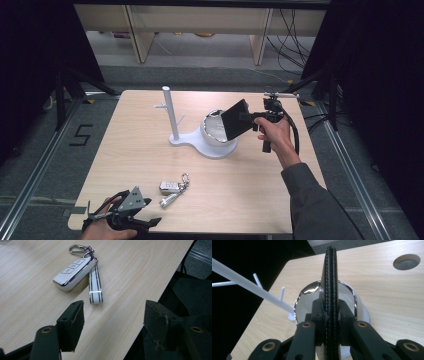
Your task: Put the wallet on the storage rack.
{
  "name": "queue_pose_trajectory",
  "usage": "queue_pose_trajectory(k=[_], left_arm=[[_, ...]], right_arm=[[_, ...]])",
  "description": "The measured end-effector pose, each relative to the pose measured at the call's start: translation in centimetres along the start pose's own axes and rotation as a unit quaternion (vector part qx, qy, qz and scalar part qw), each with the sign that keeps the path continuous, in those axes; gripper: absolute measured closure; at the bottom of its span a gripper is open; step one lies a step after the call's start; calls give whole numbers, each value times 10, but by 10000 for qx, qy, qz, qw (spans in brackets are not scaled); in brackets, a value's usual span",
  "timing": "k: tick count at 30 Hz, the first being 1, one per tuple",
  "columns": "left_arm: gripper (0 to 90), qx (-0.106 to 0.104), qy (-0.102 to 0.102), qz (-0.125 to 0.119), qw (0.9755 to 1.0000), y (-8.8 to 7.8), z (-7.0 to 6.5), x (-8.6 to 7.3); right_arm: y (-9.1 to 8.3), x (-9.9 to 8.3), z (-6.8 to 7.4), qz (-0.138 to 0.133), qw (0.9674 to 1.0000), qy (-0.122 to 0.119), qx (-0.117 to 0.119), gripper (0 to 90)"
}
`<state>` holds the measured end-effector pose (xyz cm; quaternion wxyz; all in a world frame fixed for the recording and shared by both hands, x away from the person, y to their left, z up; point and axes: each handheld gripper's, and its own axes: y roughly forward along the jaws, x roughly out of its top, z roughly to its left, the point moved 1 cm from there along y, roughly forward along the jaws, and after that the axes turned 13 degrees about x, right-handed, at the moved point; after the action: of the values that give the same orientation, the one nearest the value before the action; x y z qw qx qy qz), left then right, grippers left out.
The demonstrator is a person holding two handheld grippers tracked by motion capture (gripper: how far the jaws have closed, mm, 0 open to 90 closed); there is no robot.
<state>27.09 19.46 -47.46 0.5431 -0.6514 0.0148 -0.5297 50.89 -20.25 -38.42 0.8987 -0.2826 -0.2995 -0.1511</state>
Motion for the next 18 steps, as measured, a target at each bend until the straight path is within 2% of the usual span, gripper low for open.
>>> queue_pose_trajectory(k=[1,2,3,4,6,7,8,9,10,11,12,13,15,17,18], left_arm=[[324,0,0,0,10000,0,0,0],[324,-4,-113,1,9999,0,0,-1],[323,-8,-50,6,10000,0,1,-1],[322,12,-66,19,10000,0,1,-2],[320,-39,-78,-6,10000,1,0,-2],[319,-17,-67,14,10000,1,1,-3],[318,-17,-67,14,10000,1,1,-3],[318,-1,-49,38,10000,1,1,-3],[318,-4,-53,34,10000,2,1,-3],[317,-10,-30,56,10000,2,1,-3],[317,-36,-87,34,10000,2,0,-3],[317,-36,-87,34,10000,2,0,-3],[315,-52,-74,60,9999,3,0,-4],[315,-26,-72,91,9999,4,0,-4],[315,-28,-59,96,9999,4,0,-4]], right_arm=[[0,0,0,0,10000,0,0,793],[1,1,-3,-2,9999,-130,-6,793],[6,0,-3,-42,10000,34,27,793],[8,1,-5,-9,10000,22,19,793],[13,1,-4,21,9998,211,4,793],[15,1,-9,-17,10000,-46,-12,793],[17,0,-7,8,9999,126,23,792],[17,0,-7,8,9999,126,23,792],[23,-1,-11,67,10000,-8,5,792],[25,-1,-12,82,9999,-45,-57,792],[27,-1,-11,97,9998,173,17,792],[27,-1,-11,97,9998,173,17,792],[35,-3,-16,50,10000,-14,73,791],[39,-3,-18,90,9999,5,75,791],[42,-5,-16,115,9993,337,92,791]])
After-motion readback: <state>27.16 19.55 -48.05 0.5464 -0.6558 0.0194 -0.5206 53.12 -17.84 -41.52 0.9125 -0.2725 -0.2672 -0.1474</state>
